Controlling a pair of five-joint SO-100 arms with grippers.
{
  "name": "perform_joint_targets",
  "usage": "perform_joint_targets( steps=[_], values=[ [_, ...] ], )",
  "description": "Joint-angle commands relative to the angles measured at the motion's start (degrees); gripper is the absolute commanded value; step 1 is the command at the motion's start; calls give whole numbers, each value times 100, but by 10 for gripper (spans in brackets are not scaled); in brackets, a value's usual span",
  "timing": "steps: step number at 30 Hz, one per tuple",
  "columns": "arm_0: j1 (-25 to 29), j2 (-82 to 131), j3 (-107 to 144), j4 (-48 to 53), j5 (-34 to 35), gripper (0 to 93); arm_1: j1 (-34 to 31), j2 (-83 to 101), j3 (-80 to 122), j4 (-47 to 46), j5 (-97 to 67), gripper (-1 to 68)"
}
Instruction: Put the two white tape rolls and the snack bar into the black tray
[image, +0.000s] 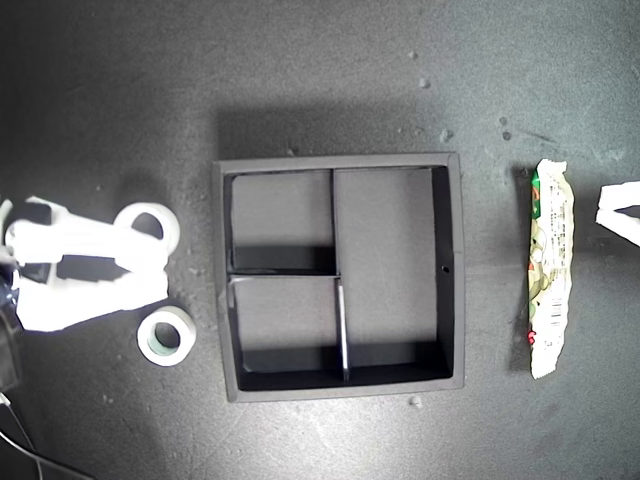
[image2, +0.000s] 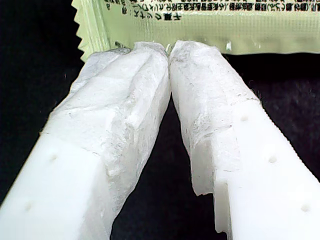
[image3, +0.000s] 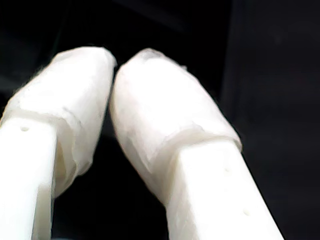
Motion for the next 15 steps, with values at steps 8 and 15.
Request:
perform_joint_targets(
  steps=[8,15],
  values=[
    [44,290,334,-308,387,23,-9,44,70,-264,-1257,-4],
    [202,281,-633,123,1714,110,-167,44,-26,-940,-1828,-3]
  ],
)
